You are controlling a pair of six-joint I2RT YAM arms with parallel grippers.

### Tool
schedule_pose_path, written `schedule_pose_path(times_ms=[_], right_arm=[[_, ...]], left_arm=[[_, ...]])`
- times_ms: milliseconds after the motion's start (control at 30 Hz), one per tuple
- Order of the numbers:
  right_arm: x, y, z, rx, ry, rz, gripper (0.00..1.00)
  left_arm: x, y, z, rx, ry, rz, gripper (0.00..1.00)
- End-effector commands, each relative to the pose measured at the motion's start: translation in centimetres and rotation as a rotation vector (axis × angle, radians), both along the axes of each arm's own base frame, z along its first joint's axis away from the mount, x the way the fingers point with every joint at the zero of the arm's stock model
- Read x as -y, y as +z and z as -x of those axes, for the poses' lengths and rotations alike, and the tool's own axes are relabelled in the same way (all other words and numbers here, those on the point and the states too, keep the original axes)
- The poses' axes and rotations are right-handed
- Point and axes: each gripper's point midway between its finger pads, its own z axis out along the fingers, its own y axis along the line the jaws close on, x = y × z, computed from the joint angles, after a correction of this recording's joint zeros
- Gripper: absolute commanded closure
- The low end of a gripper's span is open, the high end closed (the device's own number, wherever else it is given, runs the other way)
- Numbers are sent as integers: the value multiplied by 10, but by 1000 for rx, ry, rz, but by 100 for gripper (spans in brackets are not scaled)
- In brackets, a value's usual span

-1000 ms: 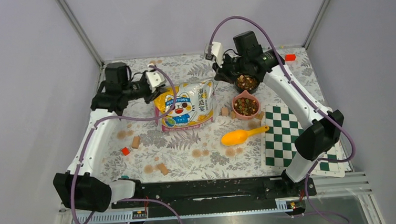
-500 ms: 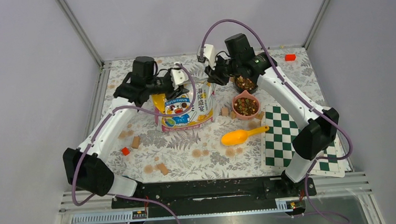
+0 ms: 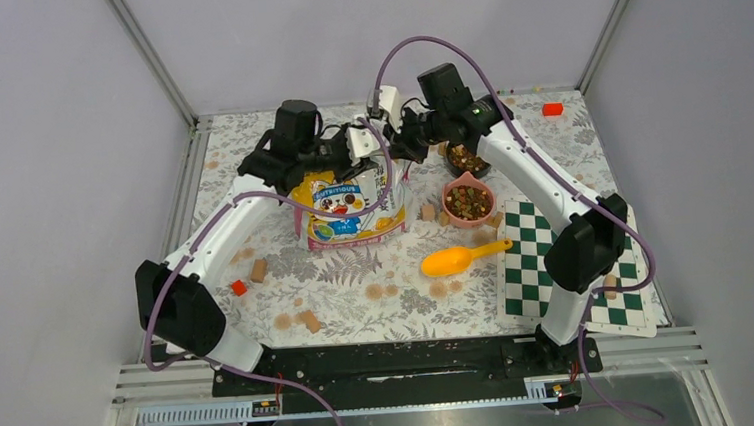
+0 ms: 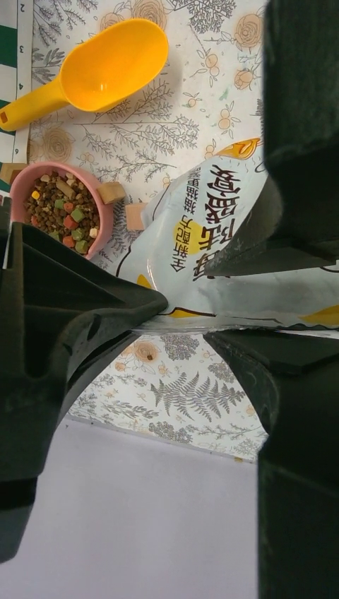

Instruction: Serve the pet food

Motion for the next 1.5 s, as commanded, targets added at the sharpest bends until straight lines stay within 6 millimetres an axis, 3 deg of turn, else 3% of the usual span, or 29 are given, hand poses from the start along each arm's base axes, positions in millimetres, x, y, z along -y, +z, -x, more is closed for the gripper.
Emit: schedule_pose_path(times_ms=[0,133,233,367,567,833,1033,1267,1467], right_arm=[[-15,16,14,-24,60,-50,100],[-11,27,12,-10,19,-57,100],[-6,36,9,-9,-39,-63,100],[8,43,-4,38,-189,-77,100],[54,49,-32,133,-507,-81,100],[111,60,-40,221,-851,-127,100],[141,56,-42,235,-1024,-141,100],[151,54,-41,232,-1061,-148,100],[158,54,-43,254,-1094,-139,100]], left_arm=[[9,22,-10,73,-9,37,67],[14,26,-12,72,-2,64,76],[10,25,-18,82,40,58,100],[-15,11,-22,128,119,-59,100],[-66,8,-17,134,192,-167,100],[-136,1,-12,115,330,-320,100],[-181,-4,-7,117,433,-431,100],[-238,-7,0,112,584,-568,100],[-268,-7,13,95,654,-589,100]])
